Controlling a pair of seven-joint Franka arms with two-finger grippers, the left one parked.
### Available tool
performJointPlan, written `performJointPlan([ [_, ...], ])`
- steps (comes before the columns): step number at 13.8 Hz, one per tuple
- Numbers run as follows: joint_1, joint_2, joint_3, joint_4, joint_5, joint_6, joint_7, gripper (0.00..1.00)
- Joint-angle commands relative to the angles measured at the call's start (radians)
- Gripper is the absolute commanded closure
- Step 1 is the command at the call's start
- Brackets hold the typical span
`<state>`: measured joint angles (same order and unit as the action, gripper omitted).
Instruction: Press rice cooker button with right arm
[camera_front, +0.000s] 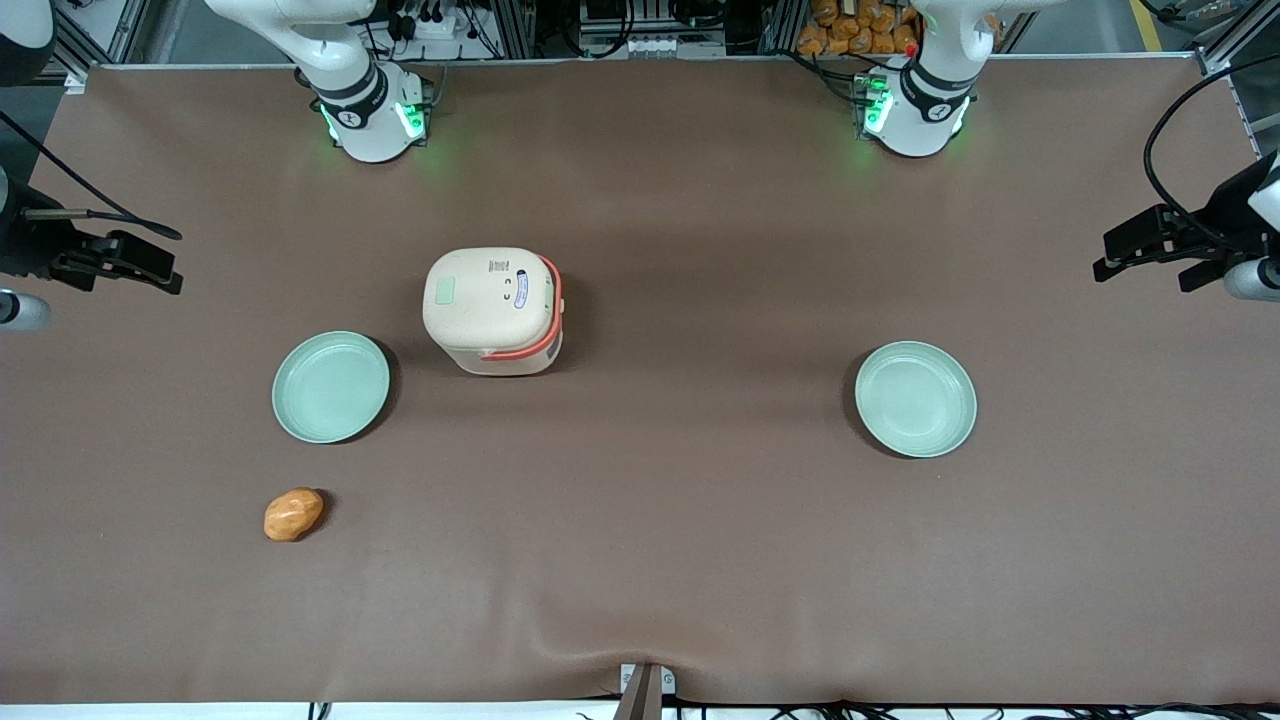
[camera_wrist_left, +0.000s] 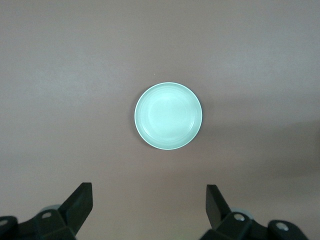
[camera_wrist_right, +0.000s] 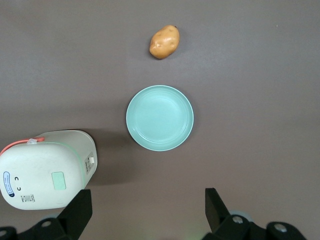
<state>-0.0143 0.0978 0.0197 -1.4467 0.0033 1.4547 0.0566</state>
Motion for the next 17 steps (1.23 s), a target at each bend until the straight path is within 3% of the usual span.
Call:
performJointPlan([
  [1,0.001,-0.02,0.0,-0.003,-0.002,-0.01,0.016,0.0],
  [12,-0.021,-0.02,-0.01,0.0,0.0,-0.022,0.009,0.0],
  [17,-0.047,-0.015,-0.01,0.014,0.03,-0.023,0.006,0.0],
])
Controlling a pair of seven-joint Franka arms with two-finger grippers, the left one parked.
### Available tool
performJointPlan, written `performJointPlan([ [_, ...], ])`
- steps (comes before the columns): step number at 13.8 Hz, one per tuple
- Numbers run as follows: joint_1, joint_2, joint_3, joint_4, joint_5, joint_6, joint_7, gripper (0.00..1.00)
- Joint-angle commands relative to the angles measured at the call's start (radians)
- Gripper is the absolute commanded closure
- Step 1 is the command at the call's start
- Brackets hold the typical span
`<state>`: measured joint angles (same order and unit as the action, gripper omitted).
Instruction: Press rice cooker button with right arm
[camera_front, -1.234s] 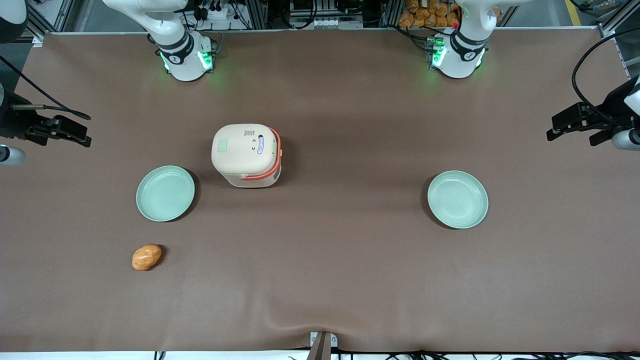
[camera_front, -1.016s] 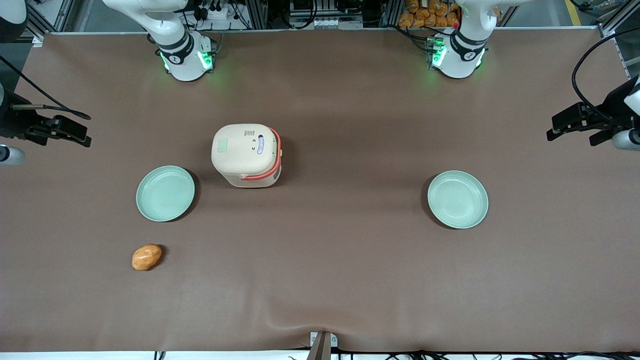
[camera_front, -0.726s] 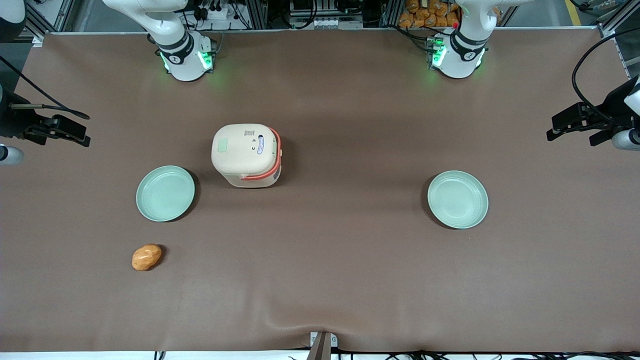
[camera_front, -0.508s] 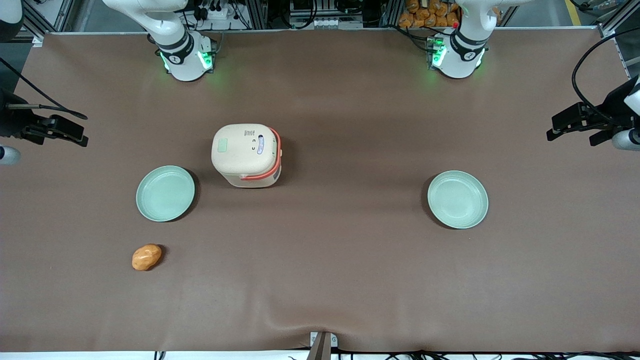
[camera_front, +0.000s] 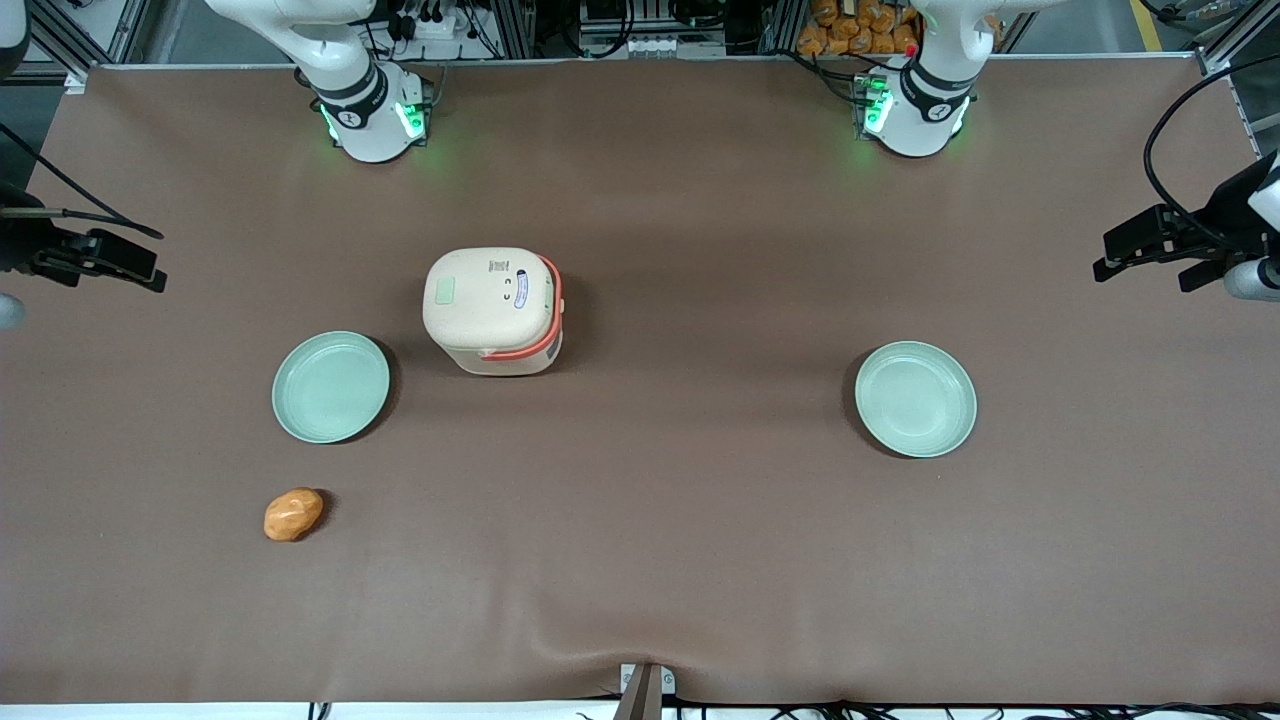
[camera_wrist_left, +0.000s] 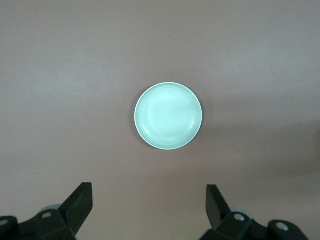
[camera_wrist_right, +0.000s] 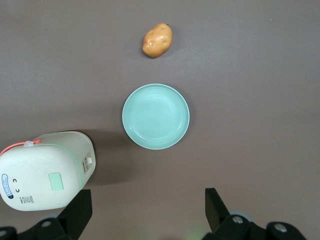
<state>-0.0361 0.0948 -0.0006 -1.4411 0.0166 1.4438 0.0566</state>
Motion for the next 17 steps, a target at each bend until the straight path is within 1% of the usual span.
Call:
performJointPlan([
  [1,-0.027,-0.012,0.01,0.008,0.017,-0.013,0.006,0.0],
  [5,-0.024,-0.014,0.011,0.013,0.0,-0.02,0.009,0.0],
  [8,-0.021,-0.014,0.017,0.014,0.014,-0.031,0.008,0.0],
  [9,-0.015,-0.014,0.02,0.014,0.017,-0.055,0.009,0.05],
  [10,-0.002,-0.014,0.022,0.014,0.019,-0.077,0.014,0.17],
  [12,0.048,-0.012,0.022,0.013,0.017,-0.105,0.011,0.49],
  [15,0.132,-0.007,0.022,0.013,0.019,-0.184,0.015,0.85],
  [17,0.182,-0.004,0.022,0.008,0.022,-0.241,0.02,0.86],
])
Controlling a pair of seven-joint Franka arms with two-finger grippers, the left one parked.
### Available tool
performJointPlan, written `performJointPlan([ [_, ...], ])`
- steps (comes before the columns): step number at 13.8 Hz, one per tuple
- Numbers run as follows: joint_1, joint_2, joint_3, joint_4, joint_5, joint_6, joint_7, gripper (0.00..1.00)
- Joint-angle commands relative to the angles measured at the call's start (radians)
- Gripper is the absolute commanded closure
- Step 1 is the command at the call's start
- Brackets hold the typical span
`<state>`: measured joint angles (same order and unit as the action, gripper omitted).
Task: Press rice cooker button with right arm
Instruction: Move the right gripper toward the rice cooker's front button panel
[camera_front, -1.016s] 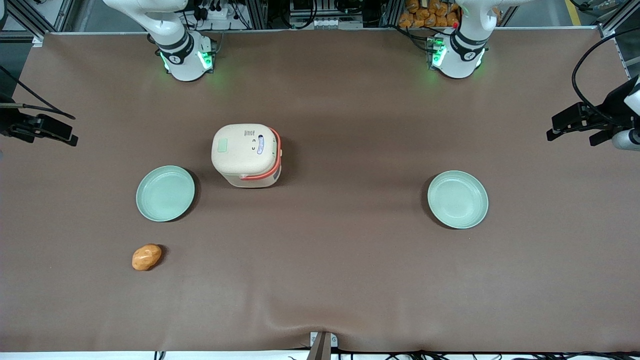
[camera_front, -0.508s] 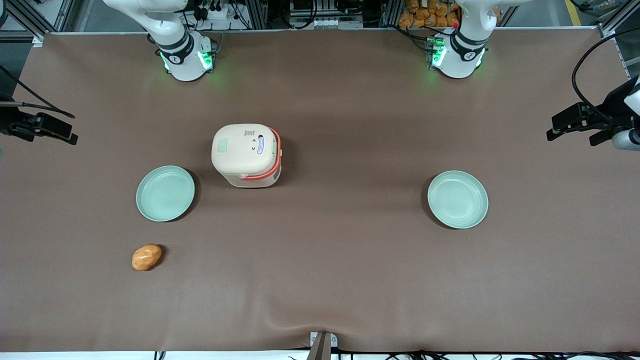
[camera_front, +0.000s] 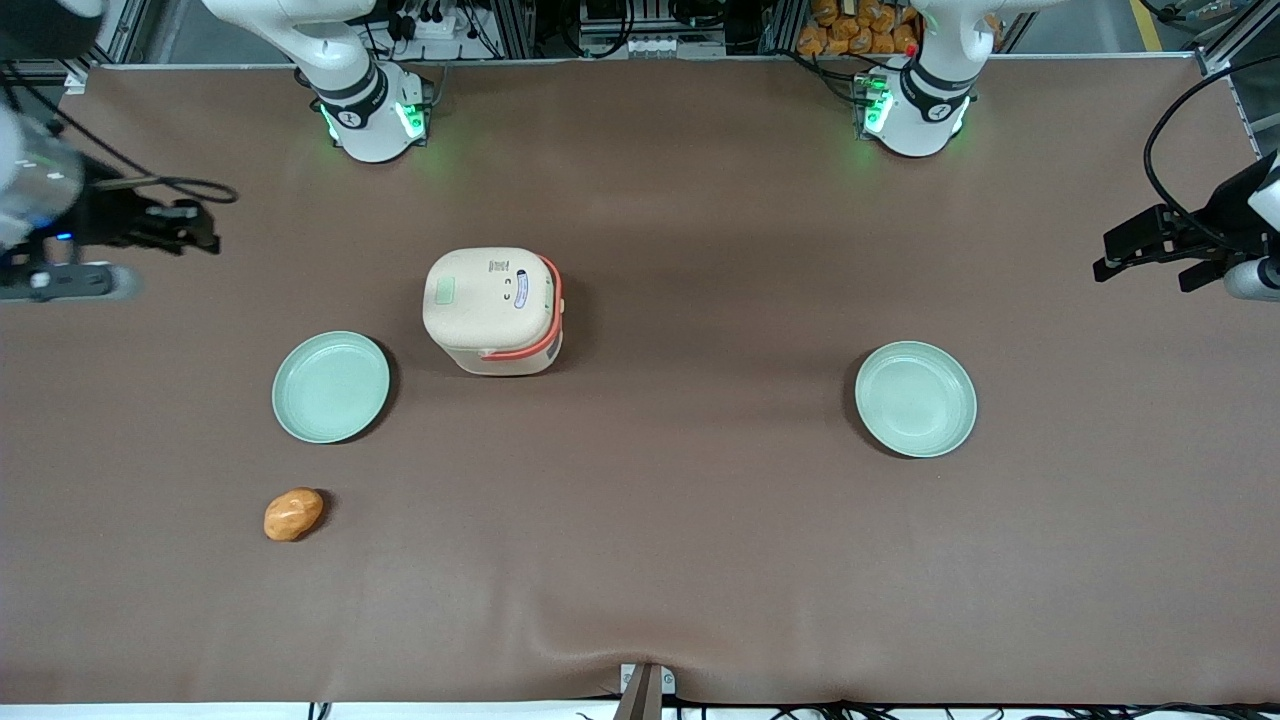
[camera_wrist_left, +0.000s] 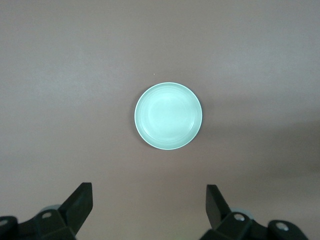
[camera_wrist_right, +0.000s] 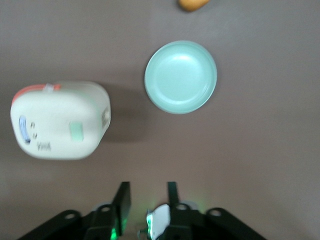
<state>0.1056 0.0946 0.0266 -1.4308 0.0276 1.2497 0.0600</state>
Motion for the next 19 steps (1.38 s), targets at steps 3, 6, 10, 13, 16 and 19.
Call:
performJointPlan([
  [3,0.084,-0.006,-0.005,-0.034,0.057,-0.052,0.029,0.89],
  [6,0.088,-0.025,-0.005,-0.133,0.123,0.025,0.029,0.91],
  [10,0.088,-0.05,0.044,-0.29,0.123,0.176,0.029,0.9],
  [13,0.089,-0.055,0.072,-0.371,0.123,0.264,0.05,0.9],
  [16,0.097,-0.053,0.096,-0.445,0.124,0.352,0.054,0.9],
  [19,0.097,-0.049,0.14,-0.508,0.132,0.445,0.118,0.91],
])
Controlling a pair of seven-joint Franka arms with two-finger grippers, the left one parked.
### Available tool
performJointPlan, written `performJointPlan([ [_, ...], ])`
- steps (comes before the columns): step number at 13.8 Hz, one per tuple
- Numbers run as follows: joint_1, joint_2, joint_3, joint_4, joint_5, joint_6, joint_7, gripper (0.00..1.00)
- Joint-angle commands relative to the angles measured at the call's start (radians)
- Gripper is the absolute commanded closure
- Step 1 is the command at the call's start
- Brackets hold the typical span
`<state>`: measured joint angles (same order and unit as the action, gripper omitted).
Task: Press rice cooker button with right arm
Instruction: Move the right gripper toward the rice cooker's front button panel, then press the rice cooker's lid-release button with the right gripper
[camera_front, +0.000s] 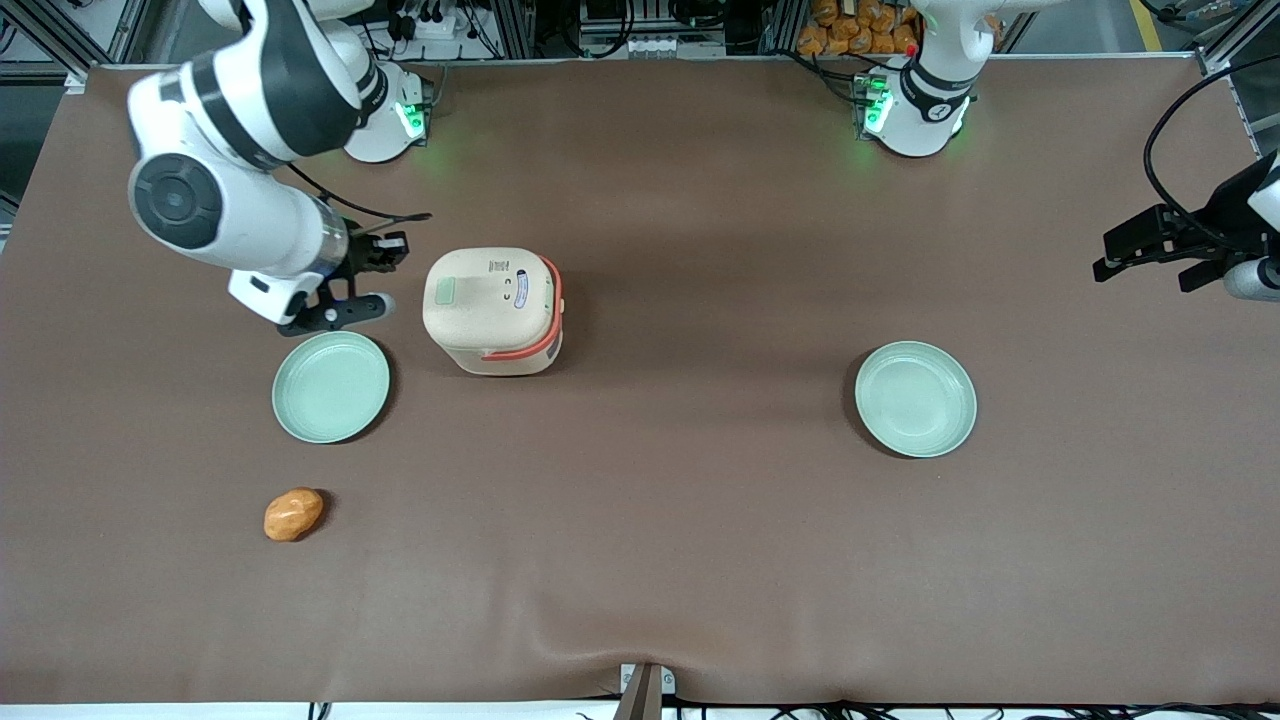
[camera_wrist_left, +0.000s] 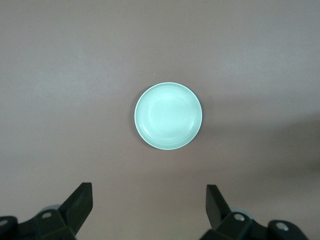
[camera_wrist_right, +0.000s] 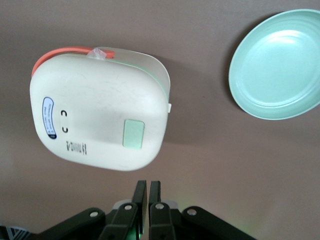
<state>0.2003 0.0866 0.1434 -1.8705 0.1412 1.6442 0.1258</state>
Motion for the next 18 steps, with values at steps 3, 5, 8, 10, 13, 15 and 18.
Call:
performJointPlan([
  [3,0.002,-0.039,0.051,-0.13,0.018,0.135,0.075,0.93],
  [5,0.002,-0.036,0.051,-0.147,0.018,0.157,0.075,0.93],
  [8,0.004,-0.033,0.051,-0.194,0.02,0.21,0.075,0.93],
  [10,0.004,-0.024,0.051,-0.214,0.021,0.246,0.075,0.93],
  [13,0.004,-0.008,0.054,-0.216,0.032,0.267,0.075,0.94],
  [15,0.011,0.002,0.051,-0.216,0.034,0.279,0.075,0.95],
  [18,0.014,0.009,0.051,-0.222,0.034,0.293,0.075,0.95],
])
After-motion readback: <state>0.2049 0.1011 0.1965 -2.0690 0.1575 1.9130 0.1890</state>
